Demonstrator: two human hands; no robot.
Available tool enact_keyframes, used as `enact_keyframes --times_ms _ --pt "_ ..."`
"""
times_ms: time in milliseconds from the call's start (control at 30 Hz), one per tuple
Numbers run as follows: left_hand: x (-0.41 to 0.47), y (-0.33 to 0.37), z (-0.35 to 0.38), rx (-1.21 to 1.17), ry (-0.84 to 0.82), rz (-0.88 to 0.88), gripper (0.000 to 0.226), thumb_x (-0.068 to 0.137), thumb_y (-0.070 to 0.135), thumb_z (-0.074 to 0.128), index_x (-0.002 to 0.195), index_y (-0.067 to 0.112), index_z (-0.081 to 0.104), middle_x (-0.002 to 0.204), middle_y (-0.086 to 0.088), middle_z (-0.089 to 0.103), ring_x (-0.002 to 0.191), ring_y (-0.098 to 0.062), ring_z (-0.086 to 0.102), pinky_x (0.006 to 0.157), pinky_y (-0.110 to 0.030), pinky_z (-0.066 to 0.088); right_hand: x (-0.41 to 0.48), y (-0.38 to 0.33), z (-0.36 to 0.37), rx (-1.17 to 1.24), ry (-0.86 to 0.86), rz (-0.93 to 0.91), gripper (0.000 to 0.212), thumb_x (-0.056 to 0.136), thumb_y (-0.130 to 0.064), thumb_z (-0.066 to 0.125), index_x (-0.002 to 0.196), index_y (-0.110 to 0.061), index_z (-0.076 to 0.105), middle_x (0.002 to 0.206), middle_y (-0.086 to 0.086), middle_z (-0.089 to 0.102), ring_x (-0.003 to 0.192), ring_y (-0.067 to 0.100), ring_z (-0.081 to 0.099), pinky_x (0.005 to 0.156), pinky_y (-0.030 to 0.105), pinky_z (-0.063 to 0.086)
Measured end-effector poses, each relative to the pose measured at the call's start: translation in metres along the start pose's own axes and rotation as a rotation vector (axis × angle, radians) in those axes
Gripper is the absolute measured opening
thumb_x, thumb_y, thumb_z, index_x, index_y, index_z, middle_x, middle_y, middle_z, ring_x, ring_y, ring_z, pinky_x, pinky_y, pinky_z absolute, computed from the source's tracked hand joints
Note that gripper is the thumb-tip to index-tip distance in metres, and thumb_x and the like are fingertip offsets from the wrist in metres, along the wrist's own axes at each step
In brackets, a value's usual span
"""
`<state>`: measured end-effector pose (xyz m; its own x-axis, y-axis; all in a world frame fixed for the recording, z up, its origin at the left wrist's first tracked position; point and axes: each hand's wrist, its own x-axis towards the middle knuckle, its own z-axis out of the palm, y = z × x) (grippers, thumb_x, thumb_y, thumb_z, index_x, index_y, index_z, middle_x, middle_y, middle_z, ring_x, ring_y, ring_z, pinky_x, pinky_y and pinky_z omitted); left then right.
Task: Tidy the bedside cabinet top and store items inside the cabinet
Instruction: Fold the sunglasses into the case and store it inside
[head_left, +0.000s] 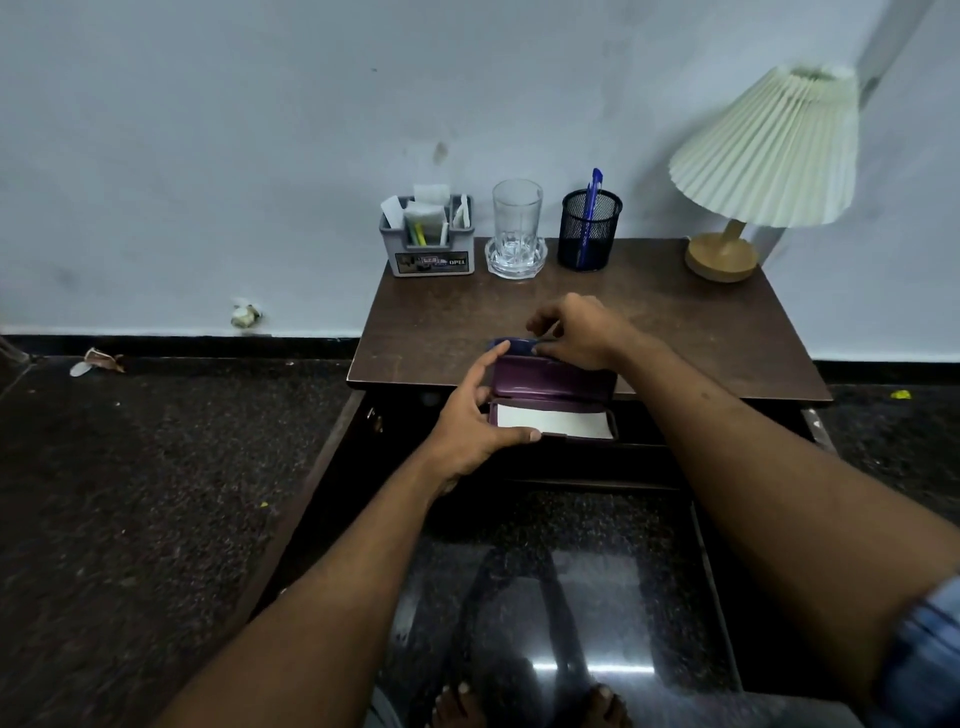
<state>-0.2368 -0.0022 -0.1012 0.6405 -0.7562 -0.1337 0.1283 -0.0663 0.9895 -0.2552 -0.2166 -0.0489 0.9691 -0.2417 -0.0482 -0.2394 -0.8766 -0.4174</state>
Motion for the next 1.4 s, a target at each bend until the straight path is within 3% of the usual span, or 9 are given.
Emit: enact_keyframes --times_ms 167,300,500,667,733,833,1167,1400 --pt "0.000 0.002 0.005 0.002 0.001 0.004 0.108 0.066 -0.010 0.085 0.150 0.036 0.035 0.123 -0.011 0.069 0.110 -0.021 0.070 0.094 -0.036 0.057 0.006 -0.002 -0.002 -0.088 -0.031 0.012 0.020 0.085 -0.018 0.074 0.105 -0.017 0.077 0.100 0.001 0.076 0.092 0.017 0.070 0.072 0.022 0.044" --pt "0.003 0.003 0.006 -0.011 0.028 0.036 0.109 0.066 -0.012 0.084 0.151 0.036 0.034 0.127 -0.007 0.067 0.114 -0.018 0.068 0.096 -0.036 0.056 0.006 -0.004 -0.014 -0.034 0.131 -0.018 0.012 0.085 -0.016 0.074 0.096 -0.013 0.077 0.089 0.004 0.075 0.084 0.021 0.071 0.074 0.034 0.057" --pt "0.007 0.013 0.002 -0.057 0.125 0.080 0.111 0.069 -0.011 0.082 0.153 0.038 0.029 0.123 -0.006 0.070 0.113 -0.015 0.068 0.094 -0.031 0.056 -0.014 -0.025 -0.058 0.208 0.237 -0.069 0.015 0.086 -0.015 0.078 0.100 -0.014 0.076 0.076 -0.010 0.071 0.064 -0.001 0.069 0.059 0.013 0.053" --pt "0.007 0.015 0.006 -0.068 0.171 0.050 0.106 0.071 -0.015 0.079 0.153 0.028 0.029 0.125 -0.006 0.067 0.116 -0.023 0.066 0.100 -0.042 0.054 -0.037 -0.042 -0.058 0.049 0.181 -0.211 0.019 0.084 -0.019 0.078 0.102 -0.019 0.077 0.090 -0.003 0.074 0.079 0.008 0.069 0.073 0.025 0.057" --pt "0.004 0.015 0.006 -0.058 0.168 0.041 0.108 0.071 -0.015 0.078 0.155 0.027 0.026 0.135 -0.005 0.062 0.120 -0.020 0.064 0.102 -0.040 0.052 -0.047 -0.042 -0.049 0.012 0.142 -0.206 0.018 0.083 -0.023 0.078 0.101 -0.021 0.077 0.091 -0.003 0.075 0.080 0.009 0.068 0.075 0.029 0.057" --pt "-0.001 0.015 0.006 -0.033 0.150 0.063 0.112 0.071 -0.016 0.077 0.155 0.037 0.025 0.130 -0.006 0.064 0.115 -0.016 0.067 0.094 -0.035 0.056 -0.063 -0.040 -0.032 -0.007 0.113 -0.180 0.017 0.082 -0.023 0.078 0.099 -0.022 0.077 0.091 -0.004 0.074 0.081 0.011 0.067 0.076 0.034 0.057" --pt "-0.009 0.014 0.010 -0.061 0.072 0.062 0.111 0.070 -0.016 0.078 0.154 0.035 0.026 0.122 -0.020 0.068 0.111 -0.028 0.068 0.092 -0.040 0.057 -0.088 -0.025 0.005 -0.161 0.098 -0.151 0.023 0.079 -0.026 0.077 0.100 -0.017 0.074 0.100 0.001 0.070 0.089 0.021 0.066 0.076 0.038 0.055" --pt "-0.008 0.012 0.009 -0.076 0.028 0.049 0.101 0.072 -0.016 0.077 0.149 0.033 0.034 0.114 -0.030 0.068 0.099 -0.027 0.071 0.085 -0.038 0.060 -0.093 -0.019 0.014 -0.024 0.169 -0.147 0.031 0.079 -0.033 0.079 0.107 -0.018 0.075 0.102 0.000 0.069 0.091 0.015 0.066 0.081 0.037 0.057"
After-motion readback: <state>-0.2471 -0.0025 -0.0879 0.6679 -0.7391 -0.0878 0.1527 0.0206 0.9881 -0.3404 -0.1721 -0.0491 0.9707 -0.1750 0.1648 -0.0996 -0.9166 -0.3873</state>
